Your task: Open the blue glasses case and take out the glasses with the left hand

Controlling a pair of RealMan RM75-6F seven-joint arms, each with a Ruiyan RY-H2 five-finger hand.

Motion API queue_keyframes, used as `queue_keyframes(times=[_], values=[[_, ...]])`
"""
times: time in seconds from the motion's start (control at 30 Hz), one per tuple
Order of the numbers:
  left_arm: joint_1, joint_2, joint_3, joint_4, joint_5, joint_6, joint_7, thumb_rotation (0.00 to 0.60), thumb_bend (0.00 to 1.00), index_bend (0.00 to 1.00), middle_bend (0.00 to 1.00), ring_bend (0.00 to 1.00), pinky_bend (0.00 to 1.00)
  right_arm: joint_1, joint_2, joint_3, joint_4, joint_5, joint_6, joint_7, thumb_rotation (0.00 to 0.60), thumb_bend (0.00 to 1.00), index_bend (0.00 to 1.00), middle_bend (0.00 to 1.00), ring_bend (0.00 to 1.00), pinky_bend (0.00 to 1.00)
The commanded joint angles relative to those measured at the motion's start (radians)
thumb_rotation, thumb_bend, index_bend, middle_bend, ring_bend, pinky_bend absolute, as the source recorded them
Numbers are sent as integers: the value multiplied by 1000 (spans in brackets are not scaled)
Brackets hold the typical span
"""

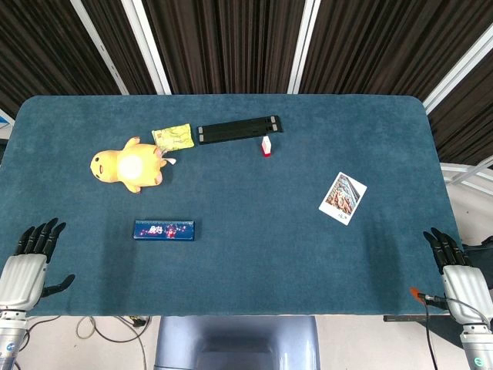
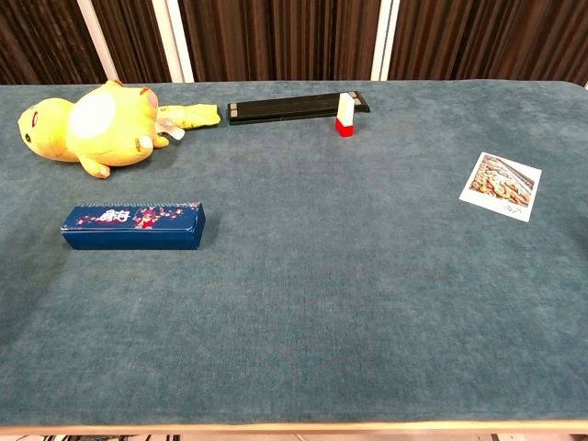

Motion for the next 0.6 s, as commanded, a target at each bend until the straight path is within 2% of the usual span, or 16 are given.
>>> queue_keyframes(times=[0.03, 0.17, 0.33, 0.6], values=[[2, 0, -3, -2, -1, -3, 3, 600, 156, 0, 0, 0, 25, 0, 0, 0, -1, 0, 0, 0, 600, 120, 0, 0, 0, 199], [1, 1, -10, -10, -11, -20, 8, 600, 156, 0, 0, 0, 25, 0, 1, -2, -3, -2, 0, 1, 600, 120, 0, 0, 0, 199], [-34, 1, -43, -46, -52, -80, 44, 600, 157, 0, 2, 0, 27, 0, 2, -2, -6, 4, -5, 5, 600, 120, 0, 0, 0, 199], [-154, -36, -139, -92, -165, -221, 190, 600, 190, 0, 98, 0, 32, 4, 6, 1, -10, 15, -18, 13, 600, 120, 0, 0, 0, 199]])
